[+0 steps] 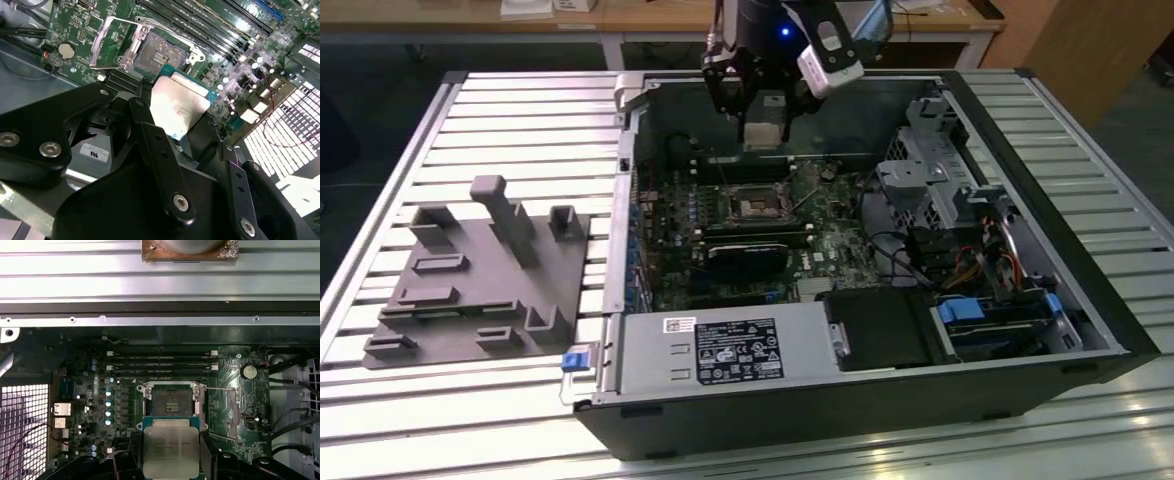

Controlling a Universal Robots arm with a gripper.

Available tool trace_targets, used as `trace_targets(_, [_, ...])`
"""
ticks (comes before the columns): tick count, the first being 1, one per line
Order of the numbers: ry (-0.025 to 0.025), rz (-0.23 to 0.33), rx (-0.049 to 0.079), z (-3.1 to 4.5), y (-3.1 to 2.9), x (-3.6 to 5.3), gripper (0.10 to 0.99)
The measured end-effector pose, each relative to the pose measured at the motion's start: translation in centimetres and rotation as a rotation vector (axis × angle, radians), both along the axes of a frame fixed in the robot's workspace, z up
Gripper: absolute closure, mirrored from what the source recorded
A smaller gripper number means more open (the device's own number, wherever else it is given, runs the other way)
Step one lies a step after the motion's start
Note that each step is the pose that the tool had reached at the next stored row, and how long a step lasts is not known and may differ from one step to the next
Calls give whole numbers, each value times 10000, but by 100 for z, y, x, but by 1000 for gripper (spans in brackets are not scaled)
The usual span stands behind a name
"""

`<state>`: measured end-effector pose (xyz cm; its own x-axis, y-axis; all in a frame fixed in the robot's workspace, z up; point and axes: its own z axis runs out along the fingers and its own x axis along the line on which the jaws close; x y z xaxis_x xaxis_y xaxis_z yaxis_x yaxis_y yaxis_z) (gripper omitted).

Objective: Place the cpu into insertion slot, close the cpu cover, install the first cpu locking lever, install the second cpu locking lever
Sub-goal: 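Place the cpu into insertion slot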

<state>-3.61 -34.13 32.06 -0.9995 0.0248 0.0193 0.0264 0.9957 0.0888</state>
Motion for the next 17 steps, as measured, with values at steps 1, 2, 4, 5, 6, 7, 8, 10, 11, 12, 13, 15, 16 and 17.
trace_targets(1, [0, 0, -1, -18, 0, 0, 545])
trace_targets(2, [1, 0, -2, -35, 0, 0, 545])
trace_targets(4, [-12, -1, 0, -74, 0, 0, 545])
trace_targets(5, [-20, 0, 0, -92, 0, 0, 545])
trace_targets(6, [-29, -1, 0, -110, 0, -1, 545])
trace_targets(7, [-34, -1, 0, -127, 0, -2, 545])
trace_targets(8, [-38, -1, 0, -146, 0, -3, 545])
trace_targets(10, [-39, 0, -1, -182, 0, -4, 545])
trace_targets(11, [-39, 0, -1, -201, 0, -4, 545])
trace_targets(12, [-39, 0, -1, -218, 0, -4, 545])
trace_targets(13, [-39, 0, 0, -237, 0, -4, 545])
trace_targets(15, [-39, 0, 0, -273, 1, -4, 545])
trace_targets(16, [-39, 0, -1, -291, 3, -4, 545])
trace_targets(17, [-39, 0, -1, -309, 6, -3, 545])
